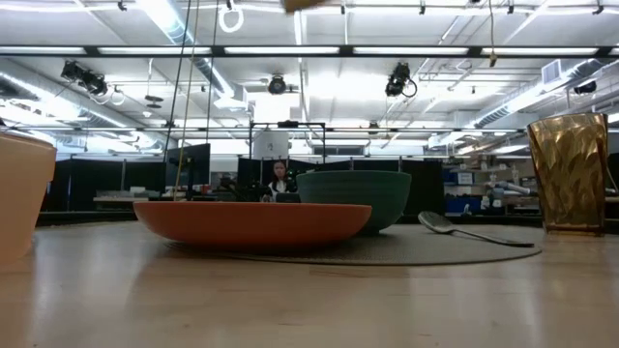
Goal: Arrange a breakfast setting
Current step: Pour the cereal from the cereal box into the blue bowl
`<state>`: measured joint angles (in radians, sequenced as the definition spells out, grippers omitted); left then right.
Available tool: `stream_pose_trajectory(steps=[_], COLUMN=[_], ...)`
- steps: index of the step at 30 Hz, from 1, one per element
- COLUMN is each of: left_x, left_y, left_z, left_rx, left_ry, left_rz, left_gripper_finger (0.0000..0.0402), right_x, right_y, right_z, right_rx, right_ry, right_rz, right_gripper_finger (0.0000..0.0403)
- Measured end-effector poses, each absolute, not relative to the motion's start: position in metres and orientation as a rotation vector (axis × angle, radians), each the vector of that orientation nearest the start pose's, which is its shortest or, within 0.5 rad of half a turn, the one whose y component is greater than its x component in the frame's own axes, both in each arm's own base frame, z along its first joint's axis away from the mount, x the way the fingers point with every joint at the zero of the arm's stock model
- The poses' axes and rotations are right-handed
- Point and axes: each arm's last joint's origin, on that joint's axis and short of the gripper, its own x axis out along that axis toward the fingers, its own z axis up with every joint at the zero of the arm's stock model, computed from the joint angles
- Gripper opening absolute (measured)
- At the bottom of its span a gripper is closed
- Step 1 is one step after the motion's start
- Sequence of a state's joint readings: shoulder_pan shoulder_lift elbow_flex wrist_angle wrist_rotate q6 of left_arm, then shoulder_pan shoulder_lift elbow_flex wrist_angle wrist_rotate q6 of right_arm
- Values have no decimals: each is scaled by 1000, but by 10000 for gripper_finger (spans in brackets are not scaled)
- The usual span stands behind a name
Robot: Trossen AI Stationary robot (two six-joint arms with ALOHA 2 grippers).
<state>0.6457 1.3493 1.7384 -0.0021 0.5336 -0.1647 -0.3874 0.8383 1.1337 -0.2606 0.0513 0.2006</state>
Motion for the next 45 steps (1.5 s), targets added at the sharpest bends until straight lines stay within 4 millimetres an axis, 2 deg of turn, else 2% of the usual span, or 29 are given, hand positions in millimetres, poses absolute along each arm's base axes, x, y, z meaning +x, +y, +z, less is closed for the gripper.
stream_pose_trajectory(steps=[3, 6, 9, 13, 18, 22, 26, 30, 34, 40, 45], left_x=[210, 216, 222, 223, 230, 241, 242, 243, 256, 271, 273], left_y=[136, 131, 131, 130, 125, 123, 116, 110, 108, 109, 110], left_z=[551, 553, 551, 551, 549, 542, 545, 548, 544, 539, 537], left_rx=[36, 26, 11, 23, 9, -19, -8, -3, -17, -32, -20], left_ry=[-405, -442, -439, -453, -451, -420, -448, -484, -499, -514, -498], left_rz=[43, 3, -6, 17, -1, -27, -38, -41, -39, -49, -38], left_gripper_finger=[6, 6, 6, 6, 6, 6, 8, 9, 10, 11, 12], right_x=[169, 194, 210, 219, 224, 223, 221, 219, 217, 215, 213], right_y=[-69, -76, -77, -78, -82, -84, -85, -82, -80, -79, -79], right_z=[409, 400, 407, 417, 424, 426, 428, 434, 438, 441, 443], right_rx=[249, 257, 204, 150, 103, 77, 80, 48, 52, 82, 71], right_ry=[-88, -192, -350, -460, -487, -508, -531, -598, -657, -698, -728], right_rz=[-388, -287, -177, -98, -171, -255, -308, -238, -184, -168, -159], right_gripper_finger=[304, 332, 356, 378, 384, 379, 376, 375, 364, 312, 252])
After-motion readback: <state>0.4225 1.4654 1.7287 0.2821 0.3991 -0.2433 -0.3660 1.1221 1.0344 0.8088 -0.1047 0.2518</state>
